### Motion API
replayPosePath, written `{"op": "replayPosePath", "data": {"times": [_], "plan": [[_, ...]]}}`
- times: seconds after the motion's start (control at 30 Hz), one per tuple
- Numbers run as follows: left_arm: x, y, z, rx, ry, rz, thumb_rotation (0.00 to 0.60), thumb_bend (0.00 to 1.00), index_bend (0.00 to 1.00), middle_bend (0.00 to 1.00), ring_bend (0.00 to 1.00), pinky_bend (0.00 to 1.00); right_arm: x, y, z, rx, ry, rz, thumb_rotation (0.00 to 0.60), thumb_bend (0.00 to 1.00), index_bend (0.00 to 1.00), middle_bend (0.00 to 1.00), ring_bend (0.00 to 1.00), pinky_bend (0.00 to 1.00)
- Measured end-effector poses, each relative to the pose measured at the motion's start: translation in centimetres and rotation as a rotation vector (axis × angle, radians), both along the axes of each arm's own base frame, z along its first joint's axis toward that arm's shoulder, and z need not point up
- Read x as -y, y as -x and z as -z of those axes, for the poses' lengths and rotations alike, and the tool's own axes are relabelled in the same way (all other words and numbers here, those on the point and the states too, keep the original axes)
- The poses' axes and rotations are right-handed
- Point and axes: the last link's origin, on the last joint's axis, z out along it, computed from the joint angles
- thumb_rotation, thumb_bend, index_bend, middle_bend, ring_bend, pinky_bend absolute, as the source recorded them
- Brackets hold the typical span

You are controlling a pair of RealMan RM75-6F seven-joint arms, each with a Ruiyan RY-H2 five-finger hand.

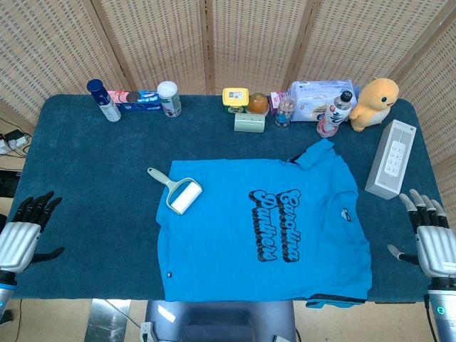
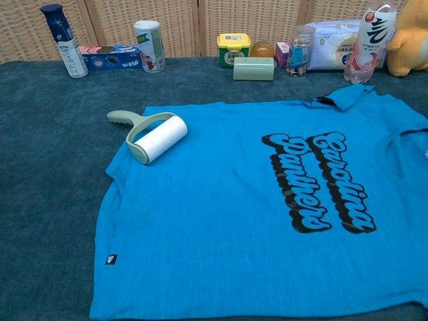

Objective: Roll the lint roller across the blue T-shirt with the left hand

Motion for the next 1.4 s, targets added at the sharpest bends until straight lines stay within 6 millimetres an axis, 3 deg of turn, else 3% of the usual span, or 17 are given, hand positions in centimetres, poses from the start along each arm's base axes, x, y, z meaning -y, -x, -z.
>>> {"op": "replayPosePath", "data": {"times": [0.3, 0.5, 0.67, 0.83, 1.03, 1.23, 1.4], "plan": [[-2.4, 0.0, 0.1, 0.010, 0.048, 0.040, 0.600, 0.09, 0.00, 0.00, 0.00, 0.00, -0.1, 0.1, 0.0, 0.002, -0.007, 0.009, 0.600, 0.00, 0.02, 0.00, 0.00, 0.00], [-7.1, -0.8, 0.0, -0.024, 0.111, 0.161, 0.600, 0.09, 0.00, 0.00, 0.00, 0.00, 0.2, 0.0, 0.3, 0.002, -0.019, 0.019, 0.600, 0.00, 0.03, 0.00, 0.00, 0.00], [-12.2, -2.5, 0.8, -0.059, 0.186, 0.271, 0.600, 0.10, 0.00, 0.00, 0.00, 0.00, 0.5, 0.4, 0.8, -0.015, -0.036, 0.055, 0.600, 0.00, 0.03, 0.00, 0.00, 0.00], [-16.6, -4.2, 2.9, -0.067, 0.260, 0.331, 0.600, 0.11, 0.00, 0.00, 0.00, 0.00, 0.8, 1.2, 1.2, -0.034, -0.050, 0.111, 0.600, 0.00, 0.02, 0.00, 0.00, 0.00], [-20.4, -5.8, 5.5, -0.076, 0.333, 0.349, 0.600, 0.11, 0.00, 0.00, 0.00, 0.03, 1.3, 2.0, 1.5, -0.056, -0.053, 0.158, 0.600, 0.00, 0.02, 0.00, 0.00, 0.00], [-23.2, -7.1, 8.3, -0.078, 0.408, 0.324, 0.600, 0.12, 0.00, 0.01, 0.00, 0.04, 1.9, 3.1, 1.7, -0.072, -0.049, 0.212, 0.600, 0.00, 0.02, 0.00, 0.00, 0.00], [-24.4, -8.2, 10.5, -0.093, 0.467, 0.309, 0.600, 0.12, 0.00, 0.06, 0.01, 0.05, 2.4, 3.8, 1.8, -0.084, -0.041, 0.244, 0.600, 0.00, 0.02, 0.00, 0.00, 0.00]]}}
